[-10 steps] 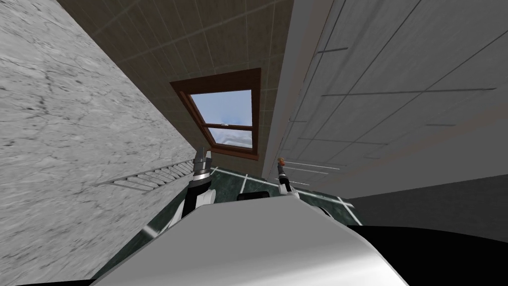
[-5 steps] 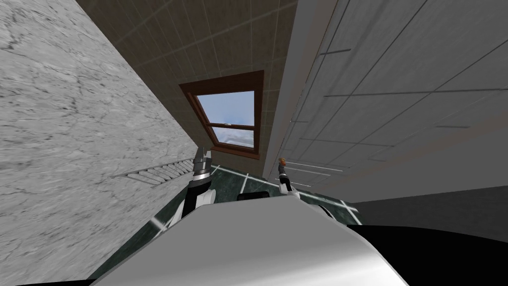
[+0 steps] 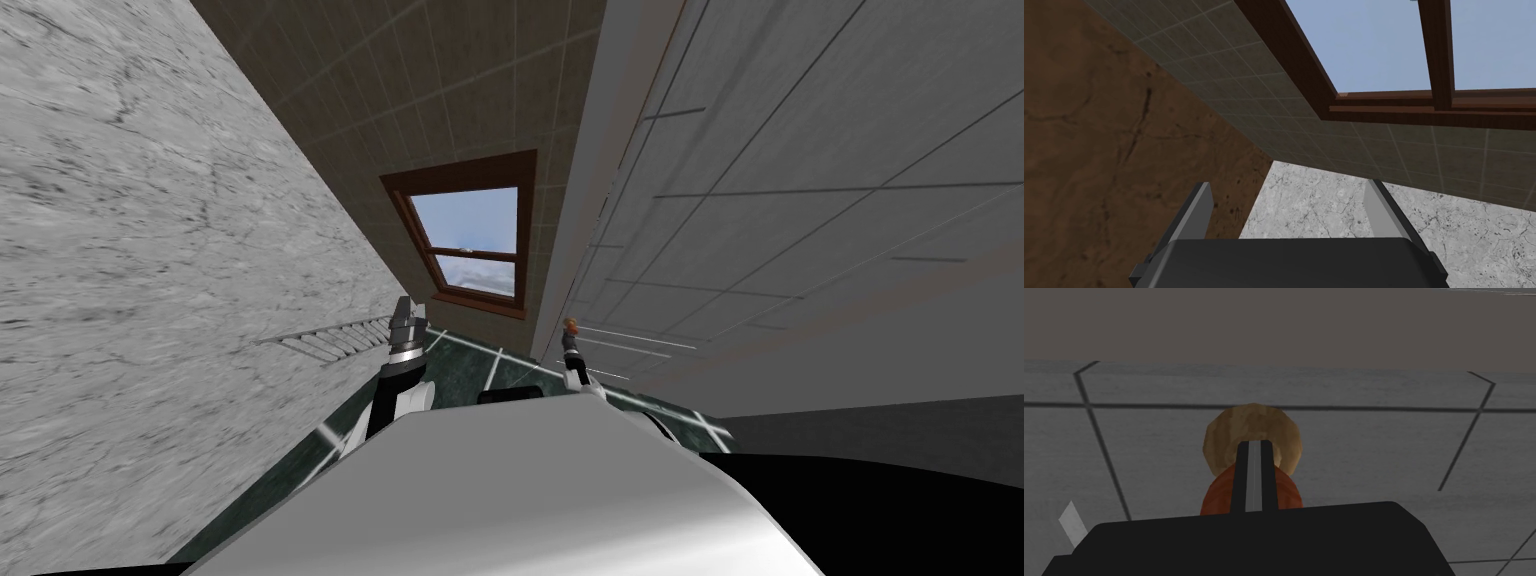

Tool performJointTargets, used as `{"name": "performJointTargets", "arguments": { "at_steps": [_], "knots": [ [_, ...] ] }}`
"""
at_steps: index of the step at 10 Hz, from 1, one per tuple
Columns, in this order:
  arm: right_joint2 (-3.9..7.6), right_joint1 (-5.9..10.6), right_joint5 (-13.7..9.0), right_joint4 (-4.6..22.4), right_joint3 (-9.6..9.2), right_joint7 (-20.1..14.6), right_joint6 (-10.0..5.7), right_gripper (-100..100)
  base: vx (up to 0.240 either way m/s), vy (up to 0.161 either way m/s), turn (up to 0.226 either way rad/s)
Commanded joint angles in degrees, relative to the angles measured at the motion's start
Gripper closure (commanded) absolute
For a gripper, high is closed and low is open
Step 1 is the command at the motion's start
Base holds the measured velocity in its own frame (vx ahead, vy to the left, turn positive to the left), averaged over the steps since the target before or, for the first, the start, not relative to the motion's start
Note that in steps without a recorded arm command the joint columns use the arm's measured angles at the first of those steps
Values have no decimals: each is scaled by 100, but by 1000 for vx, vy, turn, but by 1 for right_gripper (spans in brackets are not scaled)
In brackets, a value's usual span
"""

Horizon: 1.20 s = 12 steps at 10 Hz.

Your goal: Pull the door open

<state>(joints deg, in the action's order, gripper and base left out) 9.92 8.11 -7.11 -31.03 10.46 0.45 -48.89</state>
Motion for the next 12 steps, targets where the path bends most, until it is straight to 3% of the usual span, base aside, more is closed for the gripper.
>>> {"name": "performJointTargets", "arguments": {
  "at_steps": [1, 12],
  "knots": [
    [25, -15, 45, 23, 36, 266, -26, -100, -5, 24, -9],
    [228, -145, 408, 108, 303, 1946, -180, -100, -13, 25, -8]
  ]
}}
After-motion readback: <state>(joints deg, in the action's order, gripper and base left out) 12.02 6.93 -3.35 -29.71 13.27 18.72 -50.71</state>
